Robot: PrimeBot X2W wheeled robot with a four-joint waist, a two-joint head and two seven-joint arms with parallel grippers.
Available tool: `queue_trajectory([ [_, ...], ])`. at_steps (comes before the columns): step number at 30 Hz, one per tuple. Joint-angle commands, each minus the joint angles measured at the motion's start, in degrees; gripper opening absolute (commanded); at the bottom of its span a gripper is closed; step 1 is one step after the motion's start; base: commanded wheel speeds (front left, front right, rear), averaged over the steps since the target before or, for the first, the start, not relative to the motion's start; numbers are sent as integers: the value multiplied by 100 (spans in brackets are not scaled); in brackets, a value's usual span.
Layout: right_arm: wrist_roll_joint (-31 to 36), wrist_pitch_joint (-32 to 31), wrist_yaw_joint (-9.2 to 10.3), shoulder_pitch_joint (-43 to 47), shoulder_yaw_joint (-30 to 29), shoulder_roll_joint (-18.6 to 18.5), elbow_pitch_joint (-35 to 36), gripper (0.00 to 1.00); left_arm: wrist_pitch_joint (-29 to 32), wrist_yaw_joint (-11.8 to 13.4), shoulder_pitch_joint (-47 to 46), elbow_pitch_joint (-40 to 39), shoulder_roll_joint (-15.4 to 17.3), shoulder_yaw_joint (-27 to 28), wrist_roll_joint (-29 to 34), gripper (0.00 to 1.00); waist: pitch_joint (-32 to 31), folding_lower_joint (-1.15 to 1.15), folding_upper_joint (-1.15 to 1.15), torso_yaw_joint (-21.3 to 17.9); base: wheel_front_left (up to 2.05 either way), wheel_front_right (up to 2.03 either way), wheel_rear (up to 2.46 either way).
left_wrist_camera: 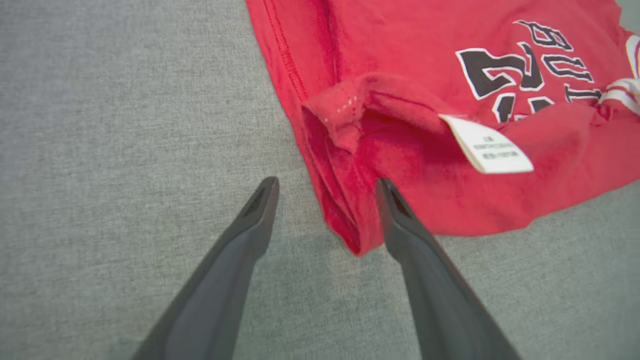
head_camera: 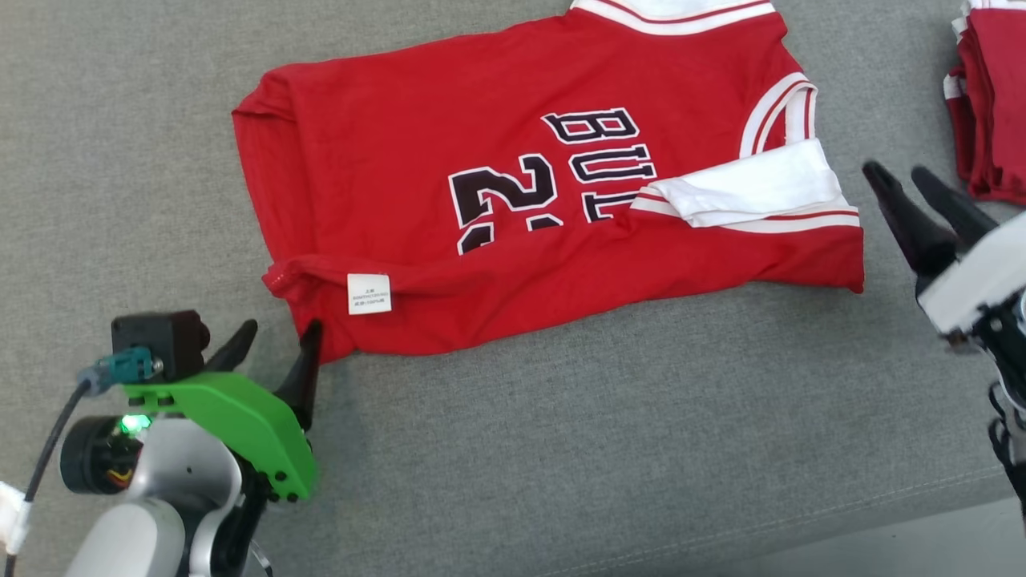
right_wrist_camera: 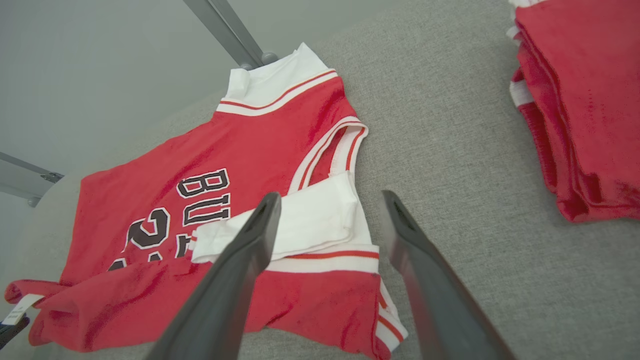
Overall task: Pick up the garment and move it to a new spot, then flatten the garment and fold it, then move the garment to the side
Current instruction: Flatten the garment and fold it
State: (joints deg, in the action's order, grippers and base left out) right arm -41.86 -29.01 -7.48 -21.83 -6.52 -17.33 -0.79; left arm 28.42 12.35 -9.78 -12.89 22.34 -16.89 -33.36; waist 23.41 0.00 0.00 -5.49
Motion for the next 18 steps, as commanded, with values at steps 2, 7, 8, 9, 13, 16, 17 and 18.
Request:
queue_trajectory([
  [2, 114, 57, -1, 368, 67, -195, 113, 100, -61, 49, 162, -112, -76, -8, -97, 100, 140, 0, 0, -29, 0, 0, 0],
  [7, 293, 65, -1, 697, 354, -380, 27, 100, 10, 8, 179, -11, -52, -104, -71, 100, 322, 0, 0, -83, 0, 0, 0],
  [8, 333, 72, -1, 702, 427, -398, -7, 100, 30, -6, 166, 25, -54, -120, -82, 100, 336, 0, 0, -87, 0, 0, 0],
  [9, 329, 65, -1, 690, 518, -396, -44, 100, 58, -20, 156, 84, -45, -152, -84, 100, 349, 0, 0, -90, 0, 0, 0],
  [13, 274, 34, -1, 579, 717, -411, -139, 100, 82, -75, 65, 276, -83, -235, -83, 100, 359, 0, 0, -74, 0, 0, 0],
  [16, 254, 30, -1, 505, 779, -441, -217, 100, 35, -127, -66, 401, -151, -281, -115, 100, 332, 0, 0, -48, 0, 0, 0],
  [17, 246, 32, -1, 482, 809, -453, -246, 100, 43, -162, -97, 417, -180, -316, -146, 100, 317, 0, 0, -43, 0, 0, 0],
  [18, 247, 40, -1, 469, 826, -462, -268, 100, 59, -203, -119, 427, -198, -352, -155, 100, 307, 0, 0, -43, 0, 0, 0],
])
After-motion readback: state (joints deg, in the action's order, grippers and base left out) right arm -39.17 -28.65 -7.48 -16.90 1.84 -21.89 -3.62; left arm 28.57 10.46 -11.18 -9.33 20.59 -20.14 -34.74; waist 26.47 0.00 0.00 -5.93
